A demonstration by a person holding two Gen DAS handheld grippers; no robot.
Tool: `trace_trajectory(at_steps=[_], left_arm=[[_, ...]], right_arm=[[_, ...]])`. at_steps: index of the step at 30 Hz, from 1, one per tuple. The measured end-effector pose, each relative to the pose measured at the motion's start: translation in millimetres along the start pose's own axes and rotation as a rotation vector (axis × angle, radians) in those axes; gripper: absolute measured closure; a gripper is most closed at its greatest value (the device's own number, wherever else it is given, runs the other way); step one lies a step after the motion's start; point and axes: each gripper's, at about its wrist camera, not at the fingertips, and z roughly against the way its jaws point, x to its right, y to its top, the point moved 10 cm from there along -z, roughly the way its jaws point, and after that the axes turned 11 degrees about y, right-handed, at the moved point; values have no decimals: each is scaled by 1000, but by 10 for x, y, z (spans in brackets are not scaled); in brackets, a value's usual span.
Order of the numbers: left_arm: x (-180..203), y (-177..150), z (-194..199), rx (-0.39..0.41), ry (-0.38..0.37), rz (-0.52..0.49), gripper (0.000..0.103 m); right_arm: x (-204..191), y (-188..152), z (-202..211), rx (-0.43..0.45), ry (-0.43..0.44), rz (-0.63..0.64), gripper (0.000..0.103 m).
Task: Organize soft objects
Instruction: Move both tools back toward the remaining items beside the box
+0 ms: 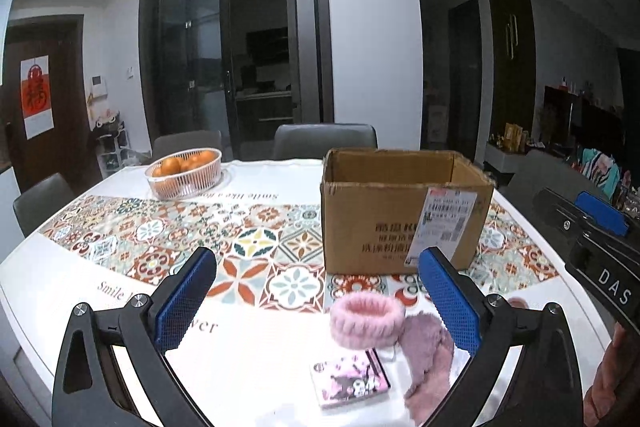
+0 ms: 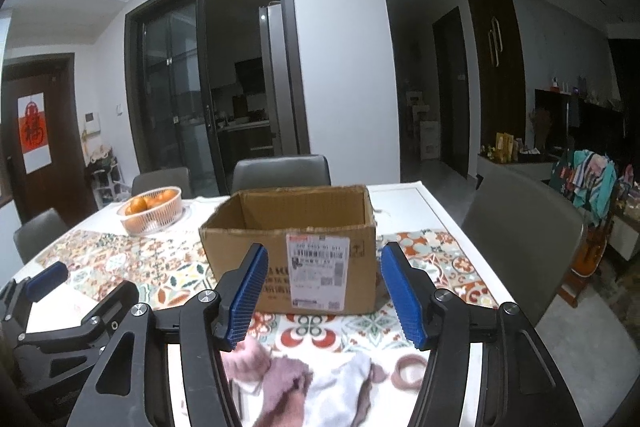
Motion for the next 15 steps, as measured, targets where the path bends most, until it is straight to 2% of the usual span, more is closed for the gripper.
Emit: trace_trajectory(at_steps=[15], left_arm=[[209,-669,-137,-150,-27,-53,0]], right_arm=[[159,-738,-98,-169,-17,-56,42]])
